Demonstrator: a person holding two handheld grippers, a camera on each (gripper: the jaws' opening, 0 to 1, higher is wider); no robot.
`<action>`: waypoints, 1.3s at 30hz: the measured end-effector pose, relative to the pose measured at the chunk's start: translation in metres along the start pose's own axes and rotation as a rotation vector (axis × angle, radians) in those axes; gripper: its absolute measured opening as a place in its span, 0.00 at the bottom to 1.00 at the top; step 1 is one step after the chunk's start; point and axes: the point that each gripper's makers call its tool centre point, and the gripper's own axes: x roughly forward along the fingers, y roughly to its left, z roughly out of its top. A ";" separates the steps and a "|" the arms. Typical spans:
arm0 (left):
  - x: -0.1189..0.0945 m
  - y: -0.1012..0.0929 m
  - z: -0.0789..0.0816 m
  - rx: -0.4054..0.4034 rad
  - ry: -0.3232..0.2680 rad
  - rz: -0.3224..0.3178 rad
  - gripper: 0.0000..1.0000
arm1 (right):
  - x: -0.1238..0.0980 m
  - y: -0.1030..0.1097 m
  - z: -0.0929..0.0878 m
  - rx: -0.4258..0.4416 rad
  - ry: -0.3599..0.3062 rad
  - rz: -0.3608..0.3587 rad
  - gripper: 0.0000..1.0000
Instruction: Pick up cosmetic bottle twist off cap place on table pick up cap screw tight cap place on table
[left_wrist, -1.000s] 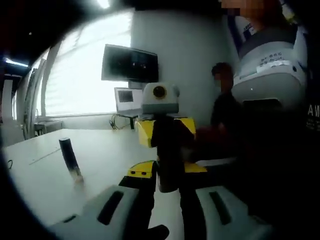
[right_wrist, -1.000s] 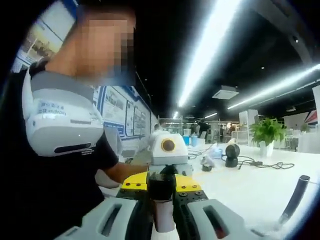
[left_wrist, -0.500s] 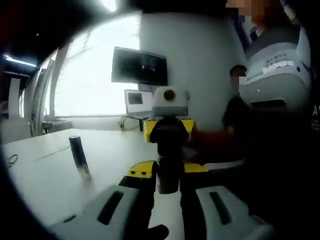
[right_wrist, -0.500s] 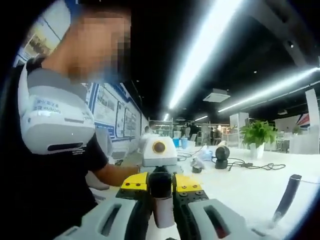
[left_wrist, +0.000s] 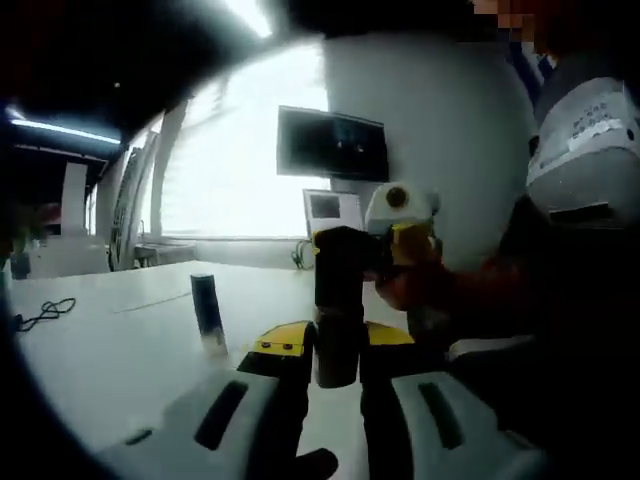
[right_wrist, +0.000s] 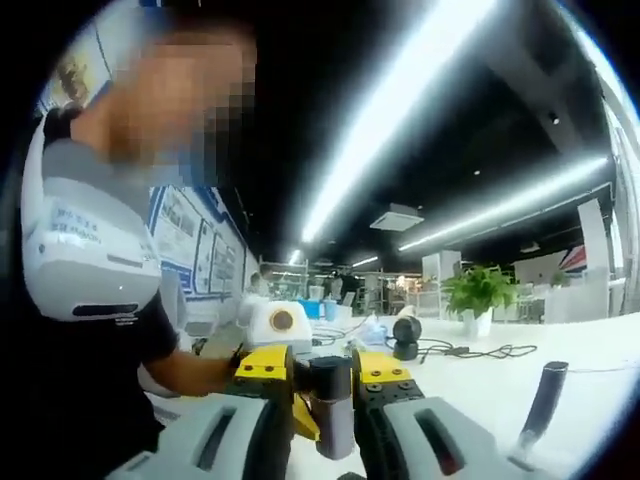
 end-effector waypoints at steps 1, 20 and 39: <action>0.000 0.003 0.001 0.013 0.000 0.029 0.09 | 0.000 -0.004 -0.002 -0.002 0.010 -0.024 0.18; -0.002 0.028 0.007 0.062 -0.025 0.316 0.09 | 0.007 -0.022 -0.002 -0.071 -0.015 -0.270 0.20; -0.002 0.045 0.006 0.121 -0.026 0.555 0.09 | 0.016 -0.036 0.000 -0.184 -0.004 -0.477 0.20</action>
